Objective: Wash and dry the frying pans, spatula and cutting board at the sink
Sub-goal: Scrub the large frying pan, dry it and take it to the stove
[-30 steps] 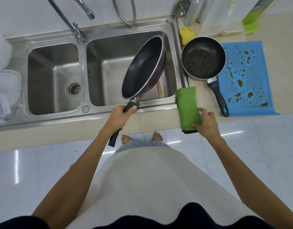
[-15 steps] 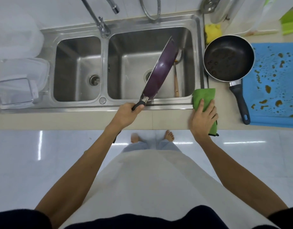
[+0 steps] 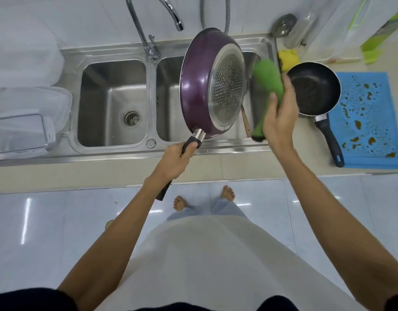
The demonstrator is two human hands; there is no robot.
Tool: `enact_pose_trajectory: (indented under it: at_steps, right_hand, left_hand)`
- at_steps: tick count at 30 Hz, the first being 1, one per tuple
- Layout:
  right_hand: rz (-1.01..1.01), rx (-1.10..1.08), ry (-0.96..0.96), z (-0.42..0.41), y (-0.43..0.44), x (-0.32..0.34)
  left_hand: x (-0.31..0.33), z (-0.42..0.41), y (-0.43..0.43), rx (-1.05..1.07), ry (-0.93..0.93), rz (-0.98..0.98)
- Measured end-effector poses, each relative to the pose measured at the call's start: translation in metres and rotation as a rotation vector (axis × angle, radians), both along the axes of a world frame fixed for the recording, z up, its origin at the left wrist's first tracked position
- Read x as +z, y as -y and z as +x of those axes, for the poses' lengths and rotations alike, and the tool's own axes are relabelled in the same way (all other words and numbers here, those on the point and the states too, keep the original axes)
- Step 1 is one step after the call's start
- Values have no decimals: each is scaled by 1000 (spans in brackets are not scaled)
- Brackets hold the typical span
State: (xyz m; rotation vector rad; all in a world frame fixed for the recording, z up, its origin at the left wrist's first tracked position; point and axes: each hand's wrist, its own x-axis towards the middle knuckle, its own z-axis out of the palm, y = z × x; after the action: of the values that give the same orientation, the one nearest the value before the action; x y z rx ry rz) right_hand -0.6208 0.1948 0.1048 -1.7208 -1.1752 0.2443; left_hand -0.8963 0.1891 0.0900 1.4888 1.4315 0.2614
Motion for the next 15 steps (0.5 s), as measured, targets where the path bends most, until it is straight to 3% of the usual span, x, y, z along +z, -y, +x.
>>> enact_pose_trajectory:
  at_steps: [3, 7, 10, 13, 15]
  right_hand:
    - [151, 94, 53, -29, -54, 51]
    - [43, 219, 263, -65, -95, 68]
    - [21, 226, 231, -88, -115, 80]
    - [93, 220, 193, -98, -125, 89]
    - [163, 222, 289, -124, -115, 80]
  left_hand:
    - [6, -17, 1, -31, 64, -23]
    - [17, -41, -1, -93, 110, -64]
    - [24, -64, -3, -109, 138, -81]
    - [30, -80, -8, -173, 83, 19]
    - [34, -87, -13, -203, 49, 53]
